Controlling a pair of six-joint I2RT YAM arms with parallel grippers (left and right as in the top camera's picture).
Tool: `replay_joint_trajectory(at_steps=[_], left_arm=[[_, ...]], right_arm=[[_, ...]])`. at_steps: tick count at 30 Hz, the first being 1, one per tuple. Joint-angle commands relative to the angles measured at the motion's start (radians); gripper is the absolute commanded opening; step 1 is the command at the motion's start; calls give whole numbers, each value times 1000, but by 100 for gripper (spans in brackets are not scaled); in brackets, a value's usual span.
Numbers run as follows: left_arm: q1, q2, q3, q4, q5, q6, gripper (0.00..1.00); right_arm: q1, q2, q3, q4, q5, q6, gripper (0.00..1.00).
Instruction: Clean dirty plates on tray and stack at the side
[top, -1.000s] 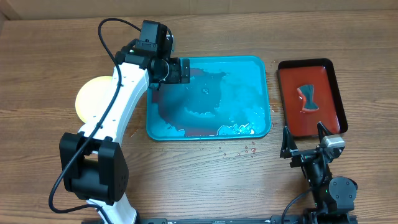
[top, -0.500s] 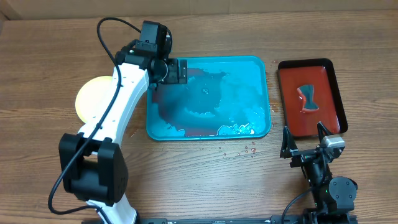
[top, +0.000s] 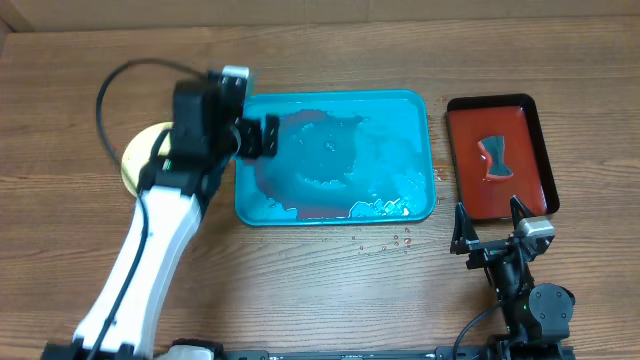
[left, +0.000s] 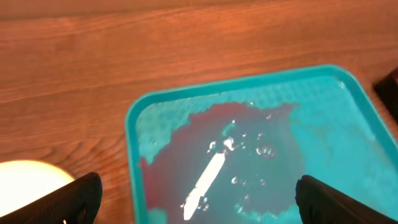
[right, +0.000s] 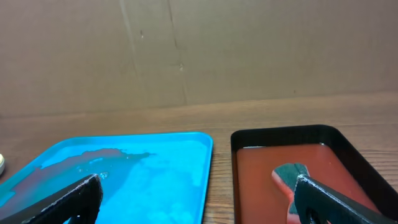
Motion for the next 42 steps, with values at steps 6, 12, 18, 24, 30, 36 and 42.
replay_joint_trajectory(at_steps=[6,12,18,24,30,36,42], left_arm=[[93,-338,-435,248,45,71,100],[155,-610,-729,421,43,72,100],[182,-892,-919,473,7,73,100],[182,-1126,-1030,473,-45,73,100],[182,-1228,-1056,424,-71,82,100],[182,-1313,-1056,282,-72,121,100],[180,-1383,-1055,290,-76,113,100]], right_arm=[[6,-12,-11,4,13,5,100],[6,-12,-11,4,13,5,100],[6,-12,-11,4,13,5,100],[6,-12,-11,4,13,5,100],[6,-12,-11,4,13,5,100],[6,-12,-11,4,13,5,100],[6,-12,-11,4,13,5,100]])
